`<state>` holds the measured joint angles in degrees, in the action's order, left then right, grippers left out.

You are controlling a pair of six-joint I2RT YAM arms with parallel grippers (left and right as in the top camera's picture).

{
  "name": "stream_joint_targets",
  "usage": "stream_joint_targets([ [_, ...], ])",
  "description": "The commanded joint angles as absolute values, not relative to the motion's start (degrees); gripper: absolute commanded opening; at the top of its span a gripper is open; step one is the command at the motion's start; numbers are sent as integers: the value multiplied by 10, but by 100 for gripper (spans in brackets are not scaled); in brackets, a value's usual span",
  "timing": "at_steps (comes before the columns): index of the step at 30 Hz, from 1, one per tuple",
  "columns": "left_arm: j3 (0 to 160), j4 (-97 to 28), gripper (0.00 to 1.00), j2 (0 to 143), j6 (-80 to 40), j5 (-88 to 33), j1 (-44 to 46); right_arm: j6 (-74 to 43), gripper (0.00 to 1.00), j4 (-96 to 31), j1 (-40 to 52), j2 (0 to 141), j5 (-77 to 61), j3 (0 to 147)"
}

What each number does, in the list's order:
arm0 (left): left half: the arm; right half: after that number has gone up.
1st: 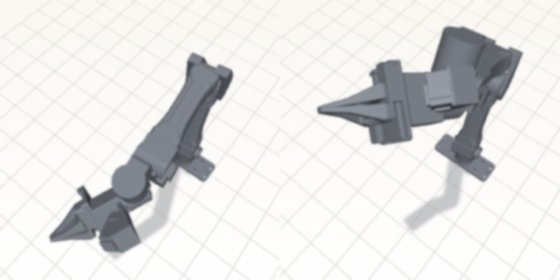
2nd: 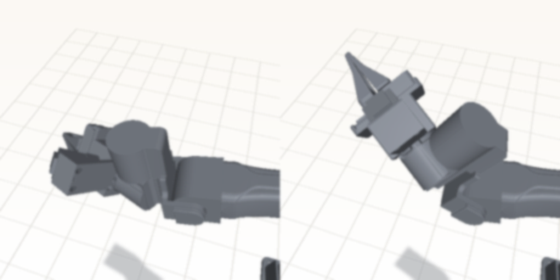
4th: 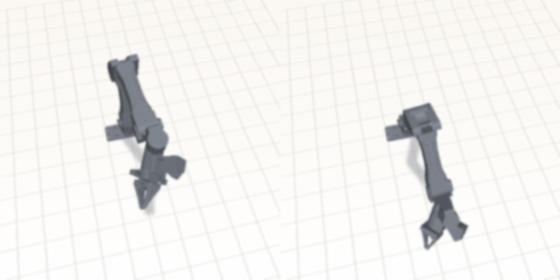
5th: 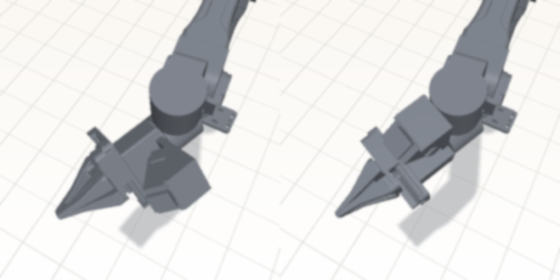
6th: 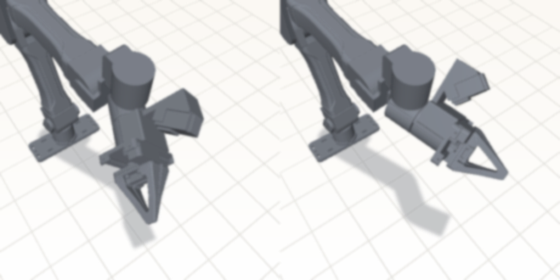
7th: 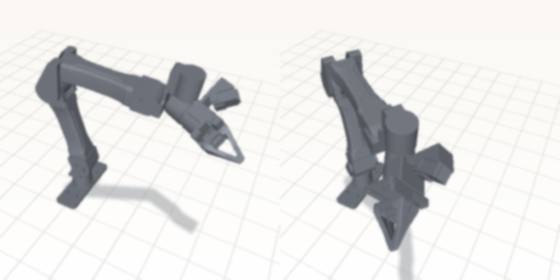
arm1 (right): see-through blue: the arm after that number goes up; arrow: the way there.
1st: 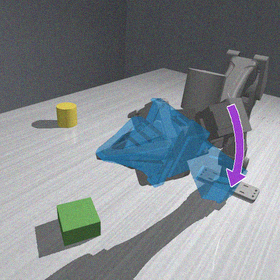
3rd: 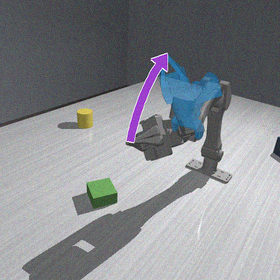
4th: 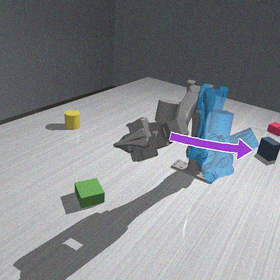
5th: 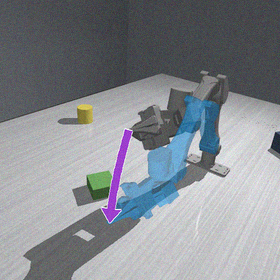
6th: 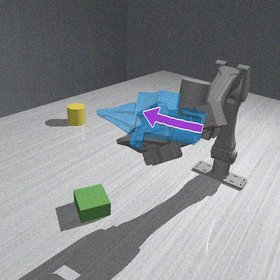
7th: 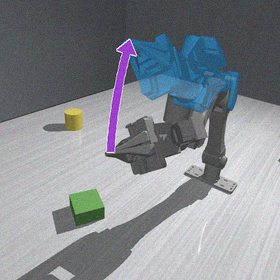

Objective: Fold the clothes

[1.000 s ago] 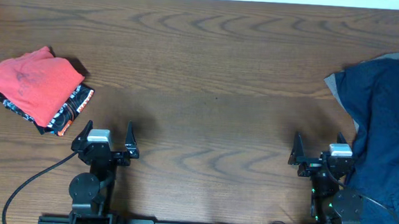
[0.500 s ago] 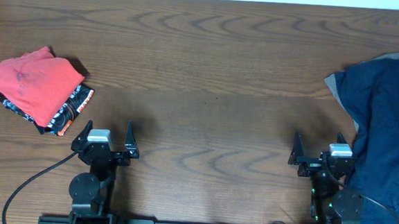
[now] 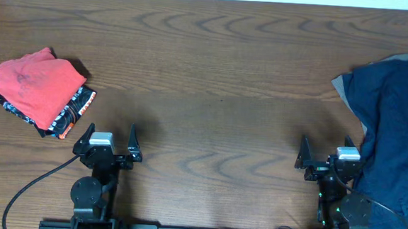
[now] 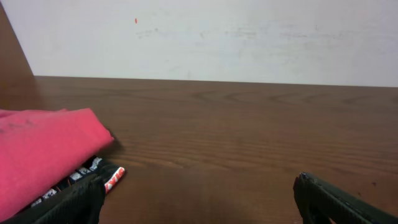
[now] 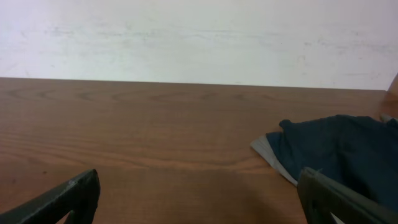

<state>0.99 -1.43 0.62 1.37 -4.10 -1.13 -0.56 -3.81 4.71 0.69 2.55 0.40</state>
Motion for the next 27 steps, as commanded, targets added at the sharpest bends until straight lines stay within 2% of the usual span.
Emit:
stream_joint_targets([
  [1,2,-36,98,3,19,-51,-13,3,99,-41,40,4,25,3],
  [27,2,-36,98,15,19,-51,-13,3,99,-41,40,4,25,3],
])
